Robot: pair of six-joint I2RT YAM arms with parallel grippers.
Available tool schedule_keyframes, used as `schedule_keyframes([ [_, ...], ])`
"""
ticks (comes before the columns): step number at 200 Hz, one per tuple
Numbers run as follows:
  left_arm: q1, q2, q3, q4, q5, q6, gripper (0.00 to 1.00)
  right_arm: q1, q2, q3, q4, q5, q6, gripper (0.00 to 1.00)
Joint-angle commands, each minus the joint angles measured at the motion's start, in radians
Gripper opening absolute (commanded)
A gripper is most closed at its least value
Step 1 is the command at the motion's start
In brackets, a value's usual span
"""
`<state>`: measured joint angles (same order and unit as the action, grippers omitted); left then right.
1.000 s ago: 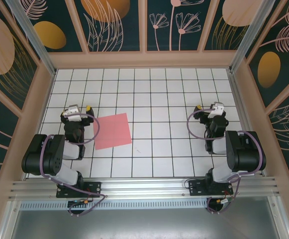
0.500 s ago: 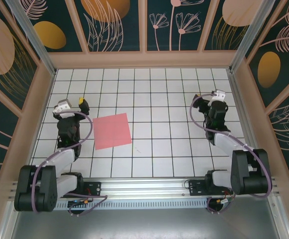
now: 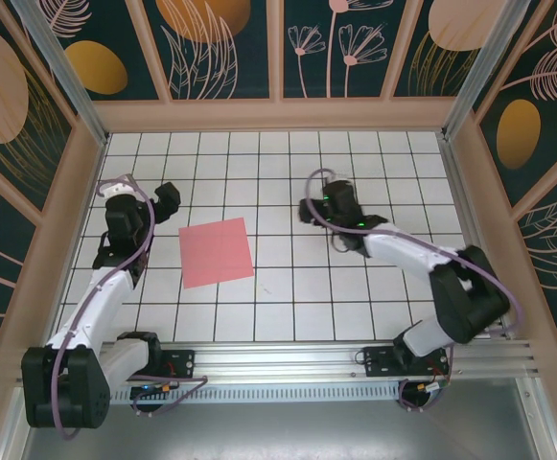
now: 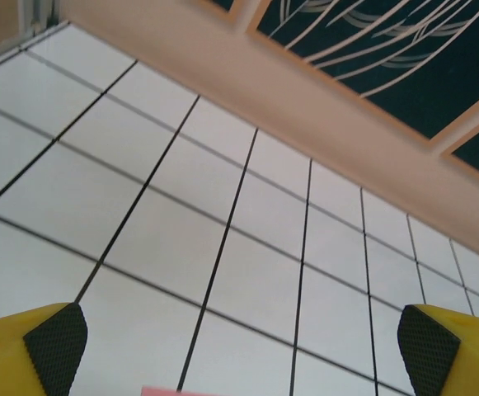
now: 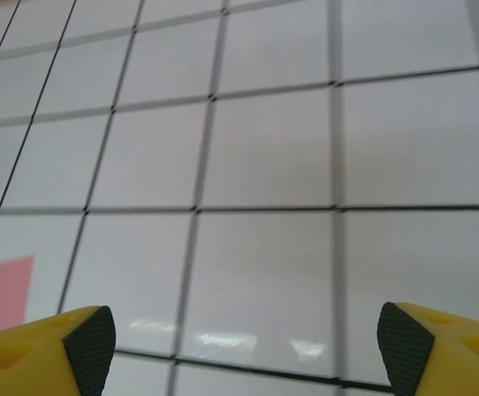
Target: Fold a paper plane with a square sheet of paper (pick it up from the middle)
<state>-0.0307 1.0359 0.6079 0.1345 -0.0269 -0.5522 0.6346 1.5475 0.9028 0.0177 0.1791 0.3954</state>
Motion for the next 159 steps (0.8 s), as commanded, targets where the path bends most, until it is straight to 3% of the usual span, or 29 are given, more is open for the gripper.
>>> schedule_keyframes([
  [1,0.006,0.001,0.071,-0.189,-0.007,-0.020,0.99,0.148,0.151,0.132,-0.140,0.117,0.033,0.82],
  [44,0.006,-0.027,0.101,-0.284,-0.060,-0.002,0.98,0.336,0.432,0.416,-0.250,0.204,0.009,0.82],
  [89,0.006,-0.048,0.090,-0.290,-0.091,0.001,0.98,0.401,0.643,0.648,-0.392,0.229,-0.045,0.86],
  [128,0.006,-0.046,0.090,-0.291,-0.094,0.002,0.99,0.401,0.707,0.699,-0.474,0.248,-0.071,0.87],
  [159,0.006,-0.046,0.086,-0.287,-0.090,0.003,0.98,0.347,0.642,0.569,-0.491,0.265,-0.147,0.87],
])
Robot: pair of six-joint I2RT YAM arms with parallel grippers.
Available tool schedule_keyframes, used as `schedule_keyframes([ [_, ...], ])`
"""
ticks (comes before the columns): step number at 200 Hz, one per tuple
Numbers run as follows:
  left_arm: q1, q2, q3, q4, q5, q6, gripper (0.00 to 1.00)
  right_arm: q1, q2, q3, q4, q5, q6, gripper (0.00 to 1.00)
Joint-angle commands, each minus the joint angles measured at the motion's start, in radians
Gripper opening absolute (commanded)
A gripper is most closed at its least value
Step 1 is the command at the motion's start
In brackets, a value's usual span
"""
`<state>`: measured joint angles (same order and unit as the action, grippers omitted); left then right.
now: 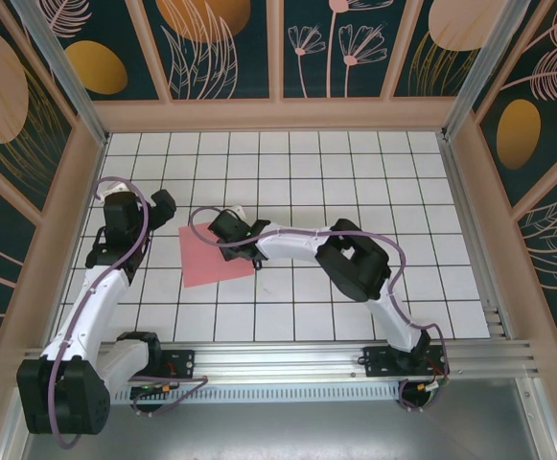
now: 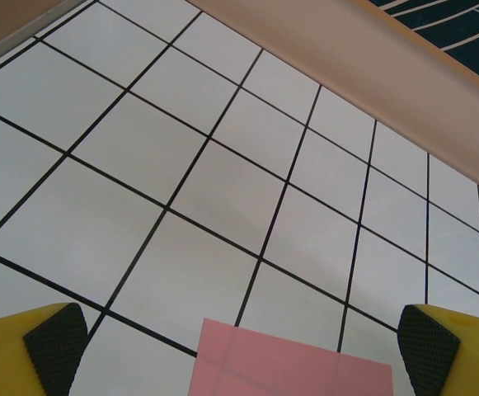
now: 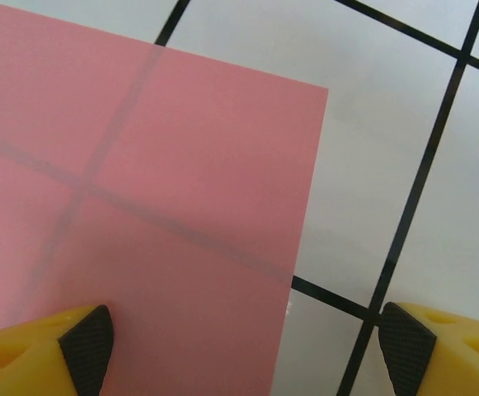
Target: Fold a paper plane with a square sheet of paper (pick it up from the middle)
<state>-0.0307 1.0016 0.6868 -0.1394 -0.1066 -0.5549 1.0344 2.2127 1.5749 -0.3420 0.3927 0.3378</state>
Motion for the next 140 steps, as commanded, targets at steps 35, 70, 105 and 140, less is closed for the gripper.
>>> schedule_keyframes([
  [35,0.006,-0.008,0.004,-0.008,-0.002,0.005,0.98,-0.199,-0.198,-0.379,-0.082,0.005,-0.241,0.87],
  [70,0.006,-0.004,0.005,-0.005,0.001,0.005,0.99,-0.314,-0.369,-0.534,-0.037,-0.093,-0.341,0.88],
  [105,0.006,-0.002,0.007,-0.005,0.008,0.006,0.98,-0.334,-0.492,-0.454,-0.075,-0.163,-0.235,0.90],
  [140,0.006,-0.001,0.005,-0.006,0.011,0.004,0.99,-0.319,-0.513,-0.381,-0.093,-0.280,-0.002,0.99],
])
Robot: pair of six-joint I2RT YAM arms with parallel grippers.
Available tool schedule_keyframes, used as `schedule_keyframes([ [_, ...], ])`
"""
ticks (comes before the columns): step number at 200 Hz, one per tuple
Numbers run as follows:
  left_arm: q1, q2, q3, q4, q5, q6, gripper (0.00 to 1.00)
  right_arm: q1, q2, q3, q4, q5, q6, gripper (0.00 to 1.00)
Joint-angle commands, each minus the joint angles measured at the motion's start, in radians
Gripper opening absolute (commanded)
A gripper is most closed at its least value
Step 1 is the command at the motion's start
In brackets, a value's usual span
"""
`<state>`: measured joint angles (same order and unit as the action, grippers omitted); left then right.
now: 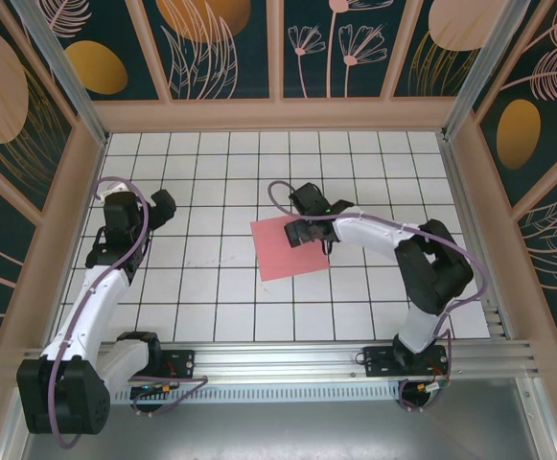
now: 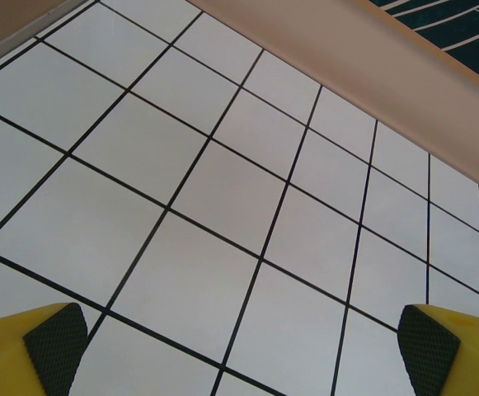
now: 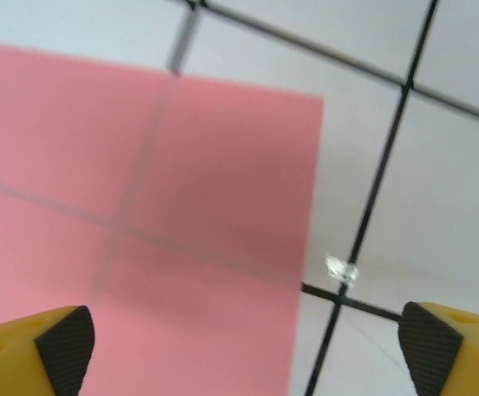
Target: Fold a paper plane with a square sheet of paper (pick it up from the middle)
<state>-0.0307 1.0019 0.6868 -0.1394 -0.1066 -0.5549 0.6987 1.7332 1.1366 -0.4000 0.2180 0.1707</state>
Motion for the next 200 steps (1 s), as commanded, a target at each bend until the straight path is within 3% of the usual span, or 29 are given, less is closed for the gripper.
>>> schedule_keyframes([
  [1,0.006,-0.002,0.005,-0.005,0.011,0.004,0.99,0.017,-0.033,0.058,-0.035,-0.107,0.172,0.99],
  [27,0.006,0.001,0.005,-0.003,0.017,0.006,0.99,0.034,0.046,0.110,-0.060,-0.131,0.262,0.99],
  [79,0.006,0.007,-0.001,-0.001,0.028,0.005,0.99,0.070,0.189,0.204,-0.134,-0.121,0.257,0.99],
  [200,0.006,0.021,-0.007,0.006,0.030,0.007,0.99,0.084,0.318,0.159,-0.159,-0.138,0.240,0.98],
])
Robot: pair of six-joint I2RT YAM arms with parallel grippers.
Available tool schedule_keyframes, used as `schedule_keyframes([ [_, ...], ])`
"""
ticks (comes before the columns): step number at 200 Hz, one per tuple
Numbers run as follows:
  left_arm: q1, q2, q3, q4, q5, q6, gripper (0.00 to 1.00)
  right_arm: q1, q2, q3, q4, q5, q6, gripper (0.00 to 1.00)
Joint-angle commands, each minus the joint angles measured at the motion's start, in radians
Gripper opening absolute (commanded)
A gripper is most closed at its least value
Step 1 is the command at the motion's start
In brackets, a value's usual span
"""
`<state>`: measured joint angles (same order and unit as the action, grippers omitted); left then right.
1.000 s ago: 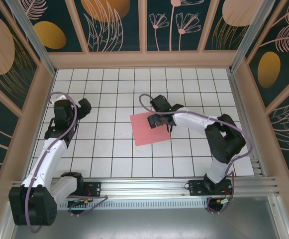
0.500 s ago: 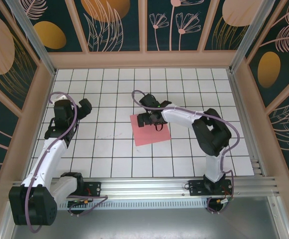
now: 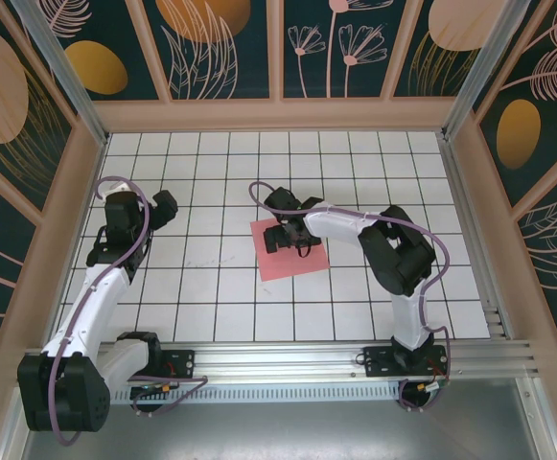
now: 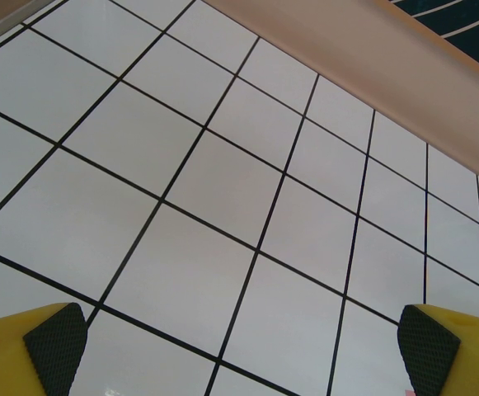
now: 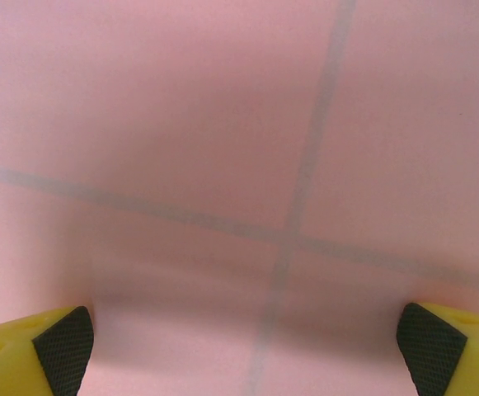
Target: Fold a paper plane with a square sheet of paper (pick it up from the middle)
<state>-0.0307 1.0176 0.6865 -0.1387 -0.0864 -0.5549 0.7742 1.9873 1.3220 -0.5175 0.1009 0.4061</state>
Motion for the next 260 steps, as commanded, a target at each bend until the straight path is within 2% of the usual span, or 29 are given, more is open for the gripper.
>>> schedule_keyframes([
  [1,0.006,0.006,-0.007,0.005,0.009,0.007,0.98,0.008,0.064,-0.028,-0.042,-0.021,0.005,0.98],
  [76,0.006,0.011,-0.008,0.005,0.008,0.008,0.98,0.020,0.123,-0.076,-0.037,0.010,0.020,0.93],
  [137,0.006,0.013,-0.009,0.003,0.009,0.007,0.99,0.017,0.130,-0.101,0.011,-0.043,0.014,0.86],
  [169,0.006,0.017,-0.008,0.004,0.015,0.007,0.98,0.016,0.090,-0.089,0.021,-0.050,0.015,0.76],
  [188,0.006,0.022,-0.008,0.003,0.037,0.006,0.98,0.016,0.027,-0.089,0.065,-0.081,0.013,0.66],
  [208,0.006,0.030,-0.008,0.006,0.085,0.016,0.99,0.016,-0.059,-0.108,0.155,-0.184,0.030,0.53],
  [228,0.006,0.026,-0.028,0.039,0.182,0.030,0.98,0.009,-0.143,-0.153,0.279,-0.306,0.066,0.39],
  [260,0.004,0.022,-0.090,0.130,0.335,-0.039,0.96,-0.010,-0.253,-0.270,0.508,-0.467,0.153,0.34],
])
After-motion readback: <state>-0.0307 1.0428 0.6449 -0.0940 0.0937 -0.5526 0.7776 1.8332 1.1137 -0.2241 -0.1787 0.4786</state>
